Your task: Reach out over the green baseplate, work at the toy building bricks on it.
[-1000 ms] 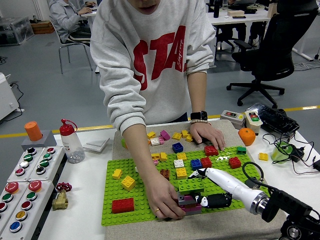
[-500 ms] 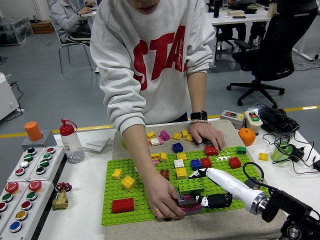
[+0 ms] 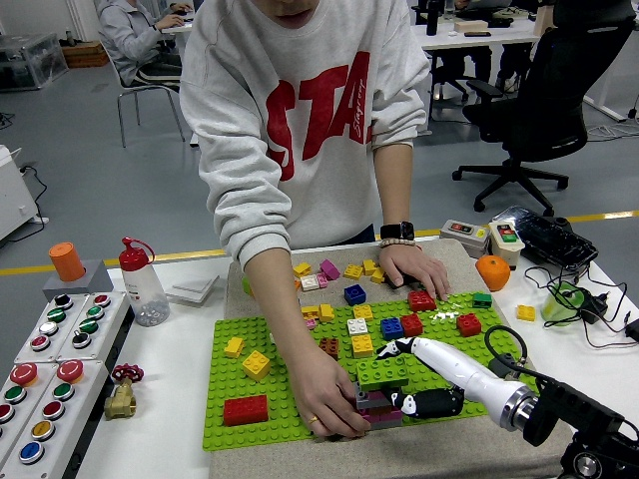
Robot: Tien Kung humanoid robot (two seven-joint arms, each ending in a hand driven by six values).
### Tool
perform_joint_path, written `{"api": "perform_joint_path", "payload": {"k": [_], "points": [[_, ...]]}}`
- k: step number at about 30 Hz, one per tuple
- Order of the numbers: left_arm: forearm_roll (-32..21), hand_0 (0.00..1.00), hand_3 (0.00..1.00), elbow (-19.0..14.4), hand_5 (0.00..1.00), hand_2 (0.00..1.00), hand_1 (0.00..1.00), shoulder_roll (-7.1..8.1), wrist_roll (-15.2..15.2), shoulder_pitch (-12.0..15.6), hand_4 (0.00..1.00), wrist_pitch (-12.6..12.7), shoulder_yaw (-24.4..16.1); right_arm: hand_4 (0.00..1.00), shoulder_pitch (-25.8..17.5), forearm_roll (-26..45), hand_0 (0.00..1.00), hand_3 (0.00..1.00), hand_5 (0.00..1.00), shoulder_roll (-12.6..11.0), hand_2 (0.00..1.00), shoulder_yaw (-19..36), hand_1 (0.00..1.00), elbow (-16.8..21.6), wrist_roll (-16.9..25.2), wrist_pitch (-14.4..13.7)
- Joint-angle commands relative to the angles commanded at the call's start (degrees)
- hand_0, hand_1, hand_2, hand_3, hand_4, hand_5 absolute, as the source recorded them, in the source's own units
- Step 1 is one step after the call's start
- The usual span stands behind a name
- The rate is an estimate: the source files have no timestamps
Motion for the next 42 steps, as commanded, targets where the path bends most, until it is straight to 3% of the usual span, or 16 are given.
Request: {"api": "perform_joint_path", "payload": {"k": [42], "points": [[0.1,0.631,0.413,0.1,0.942,0.607,0.598,0.18,0.4,-0.6,0.313,0.0,0.4,0.453,0.3,0.3,0.982,0.634,0.181,0.5,0.883,0.2,0.871,0.2,-0.4,0.8]]}}
